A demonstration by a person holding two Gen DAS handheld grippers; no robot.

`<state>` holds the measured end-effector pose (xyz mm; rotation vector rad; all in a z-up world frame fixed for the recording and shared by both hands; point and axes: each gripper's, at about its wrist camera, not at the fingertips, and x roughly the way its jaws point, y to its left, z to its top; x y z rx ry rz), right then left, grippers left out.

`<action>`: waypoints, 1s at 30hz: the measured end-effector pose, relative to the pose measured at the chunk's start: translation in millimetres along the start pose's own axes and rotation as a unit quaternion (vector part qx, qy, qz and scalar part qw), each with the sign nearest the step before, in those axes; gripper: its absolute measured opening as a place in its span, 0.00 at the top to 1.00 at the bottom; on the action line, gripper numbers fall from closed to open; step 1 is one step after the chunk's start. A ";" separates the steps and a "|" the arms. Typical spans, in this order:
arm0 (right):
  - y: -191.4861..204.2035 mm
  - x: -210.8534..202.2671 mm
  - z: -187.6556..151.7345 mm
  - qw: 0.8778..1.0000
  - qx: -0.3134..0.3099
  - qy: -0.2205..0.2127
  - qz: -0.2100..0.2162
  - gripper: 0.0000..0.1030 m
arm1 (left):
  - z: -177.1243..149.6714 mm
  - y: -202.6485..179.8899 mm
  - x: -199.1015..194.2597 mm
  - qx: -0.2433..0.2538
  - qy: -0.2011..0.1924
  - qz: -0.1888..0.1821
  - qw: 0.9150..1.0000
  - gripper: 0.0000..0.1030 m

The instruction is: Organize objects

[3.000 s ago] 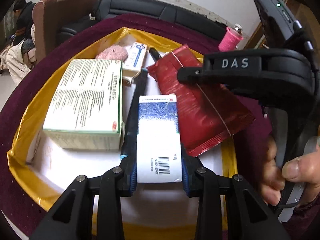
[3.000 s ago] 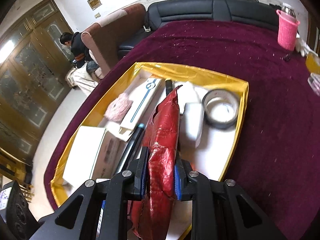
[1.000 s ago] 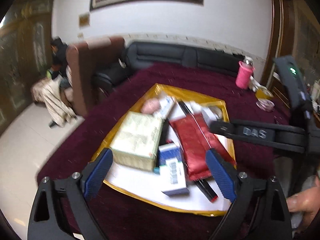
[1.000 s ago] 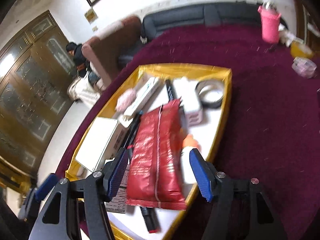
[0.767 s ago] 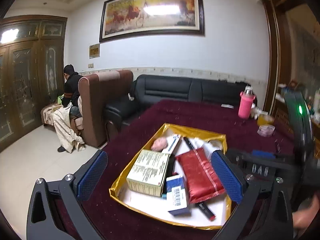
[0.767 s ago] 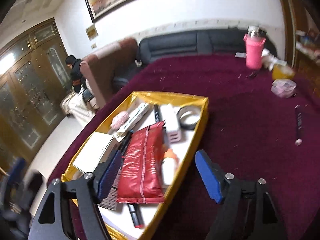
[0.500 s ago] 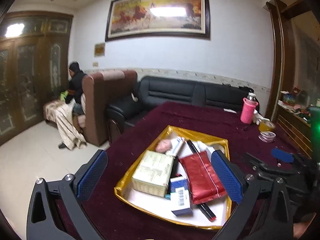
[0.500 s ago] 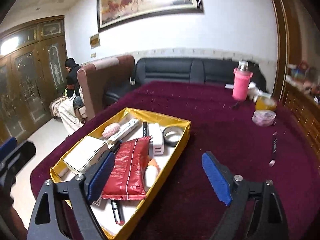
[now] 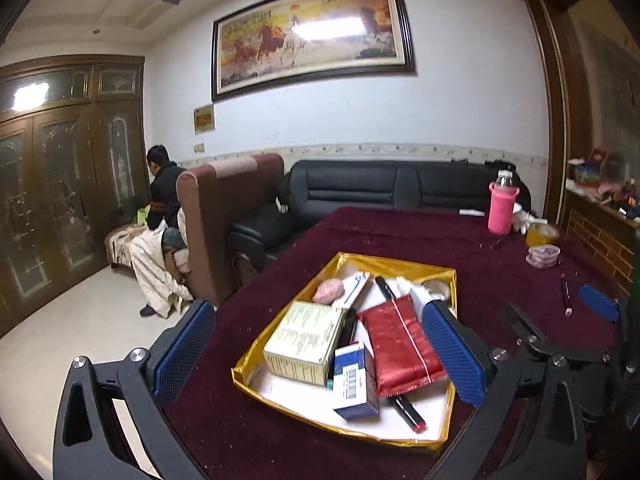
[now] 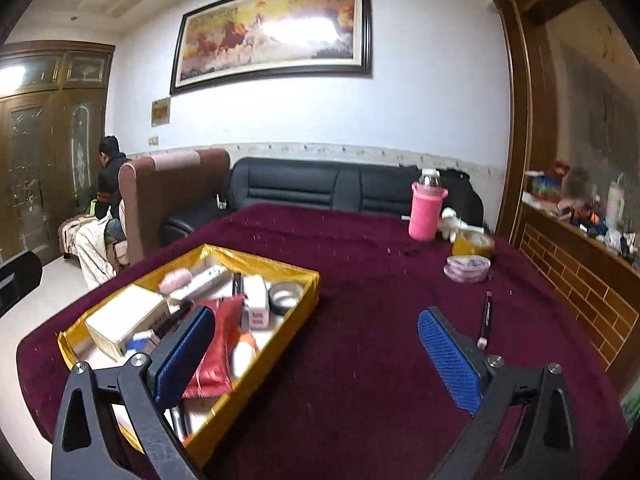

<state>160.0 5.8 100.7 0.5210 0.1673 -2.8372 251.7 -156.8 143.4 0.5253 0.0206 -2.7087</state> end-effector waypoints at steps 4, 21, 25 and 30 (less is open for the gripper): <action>0.9 -4.0 -12.1 1.000 -0.010 0.010 0.002 0.00 | -6.8 -3.9 16.0 0.004 0.044 -0.002 0.999 0.00; 61.8 2.6 -24.1 0.990 -0.124 0.057 0.033 0.00 | -29.4 22.6 64.2 -0.027 0.122 -0.004 0.992 0.00; 68.8 10.8 -19.2 0.988 -0.137 0.065 0.031 0.00 | -30.2 29.9 73.6 -0.035 0.133 -0.007 0.991 0.00; 75.5 23.6 -13.3 0.986 -0.139 0.085 0.035 0.00 | -21.1 39.8 84.3 -0.039 0.131 -0.002 0.991 0.00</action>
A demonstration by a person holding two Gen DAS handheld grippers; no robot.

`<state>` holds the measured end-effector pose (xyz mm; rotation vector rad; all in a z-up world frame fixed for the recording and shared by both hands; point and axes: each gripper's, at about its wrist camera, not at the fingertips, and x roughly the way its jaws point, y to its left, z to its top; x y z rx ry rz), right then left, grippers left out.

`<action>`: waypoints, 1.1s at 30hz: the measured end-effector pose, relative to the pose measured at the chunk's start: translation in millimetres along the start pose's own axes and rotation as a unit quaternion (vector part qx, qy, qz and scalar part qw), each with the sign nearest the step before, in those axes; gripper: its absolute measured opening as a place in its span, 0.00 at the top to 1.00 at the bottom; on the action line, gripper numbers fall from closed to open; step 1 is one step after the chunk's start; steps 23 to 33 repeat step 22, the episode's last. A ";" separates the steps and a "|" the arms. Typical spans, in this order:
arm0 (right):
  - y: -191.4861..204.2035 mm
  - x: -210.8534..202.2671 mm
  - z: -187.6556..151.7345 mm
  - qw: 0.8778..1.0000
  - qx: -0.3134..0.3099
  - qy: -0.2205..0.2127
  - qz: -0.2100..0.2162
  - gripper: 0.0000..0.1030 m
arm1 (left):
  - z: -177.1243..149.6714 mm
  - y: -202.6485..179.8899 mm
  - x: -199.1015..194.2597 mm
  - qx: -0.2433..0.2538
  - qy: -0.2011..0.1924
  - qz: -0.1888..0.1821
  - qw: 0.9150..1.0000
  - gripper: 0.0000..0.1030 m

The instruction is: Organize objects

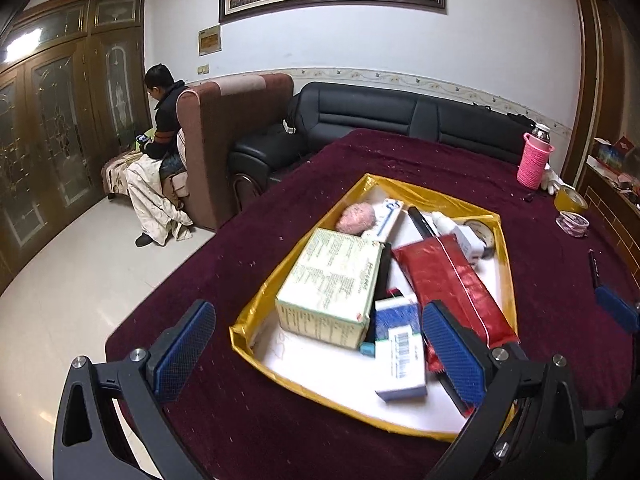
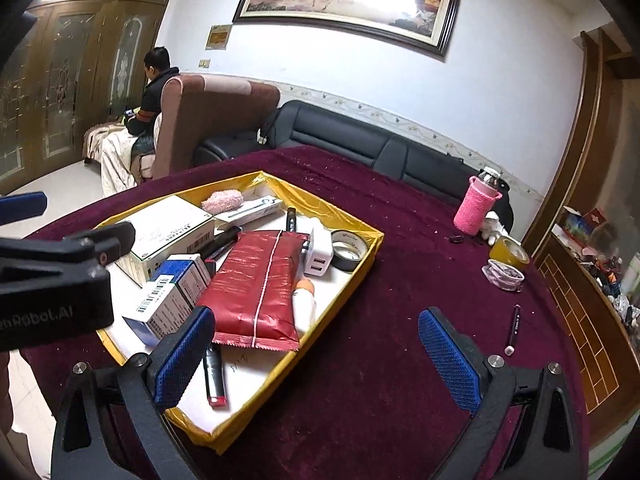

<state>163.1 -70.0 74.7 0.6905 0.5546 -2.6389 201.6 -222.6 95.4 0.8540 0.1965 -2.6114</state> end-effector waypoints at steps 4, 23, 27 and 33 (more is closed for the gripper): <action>6.8 4.4 8.1 1.000 -0.005 0.007 0.003 0.00 | 10.1 4.9 4.4 -0.007 0.001 -0.013 1.000 0.00; 23.2 10.4 22.8 1.000 -0.019 0.015 0.017 0.00 | 18.3 20.2 11.9 -0.039 0.030 -0.019 0.999 0.00; 23.2 10.4 22.8 1.000 -0.019 0.015 0.017 0.00 | 18.3 20.2 11.9 -0.039 0.030 -0.019 0.999 0.00; 23.2 10.4 22.8 1.000 -0.019 0.015 0.017 0.00 | 18.3 20.2 11.9 -0.039 0.030 -0.019 0.999 0.00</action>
